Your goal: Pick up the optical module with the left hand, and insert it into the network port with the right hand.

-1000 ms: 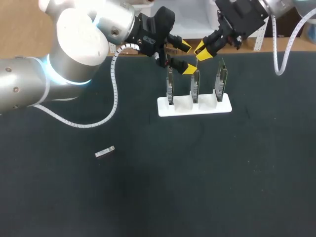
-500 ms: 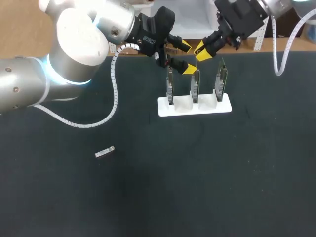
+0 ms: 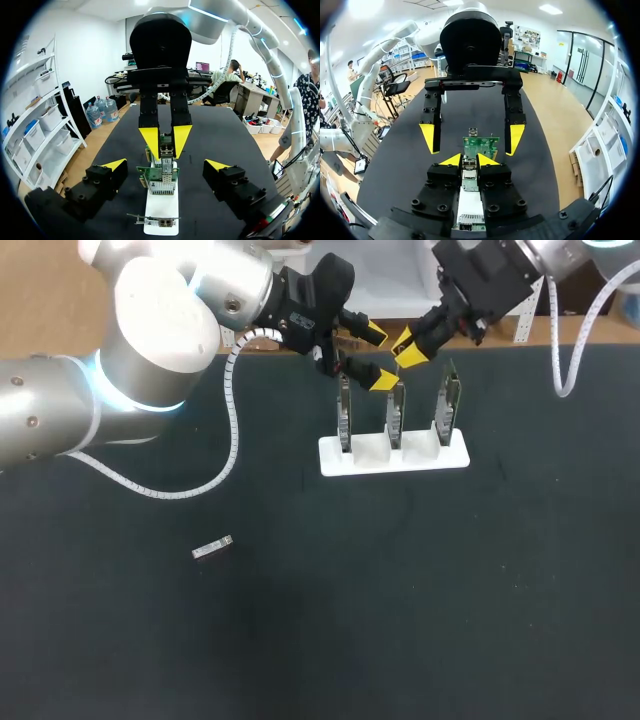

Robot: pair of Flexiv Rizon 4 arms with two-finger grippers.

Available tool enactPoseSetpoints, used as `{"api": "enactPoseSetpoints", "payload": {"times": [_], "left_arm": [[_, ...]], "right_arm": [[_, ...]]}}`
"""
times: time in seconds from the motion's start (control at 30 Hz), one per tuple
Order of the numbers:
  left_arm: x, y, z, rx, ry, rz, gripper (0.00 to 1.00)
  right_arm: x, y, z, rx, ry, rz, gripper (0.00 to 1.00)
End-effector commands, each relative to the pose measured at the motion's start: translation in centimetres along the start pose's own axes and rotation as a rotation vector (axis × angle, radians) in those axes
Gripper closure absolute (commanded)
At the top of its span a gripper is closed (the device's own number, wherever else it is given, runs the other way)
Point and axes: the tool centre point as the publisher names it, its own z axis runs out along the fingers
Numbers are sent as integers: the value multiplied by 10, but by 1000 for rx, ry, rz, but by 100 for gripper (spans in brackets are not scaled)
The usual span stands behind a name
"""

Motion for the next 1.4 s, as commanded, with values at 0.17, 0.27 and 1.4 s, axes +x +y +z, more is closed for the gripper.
{"api": "enactPoseSetpoints", "payload": {"times": [0.17, 0.27, 1.4], "left_arm": [[-1, 2, 0, 2, 6, -1, 0], [-1, 2, 0, 2, 6, -1, 0], [-1, 2, 0, 2, 6, -1, 0]], "right_arm": [[2, 2, 0, 19, 8, -10, 100], [3, 3, 0, 19, 8, -10, 100], [6, 6, 1, 38, 17, -13, 0]]}}
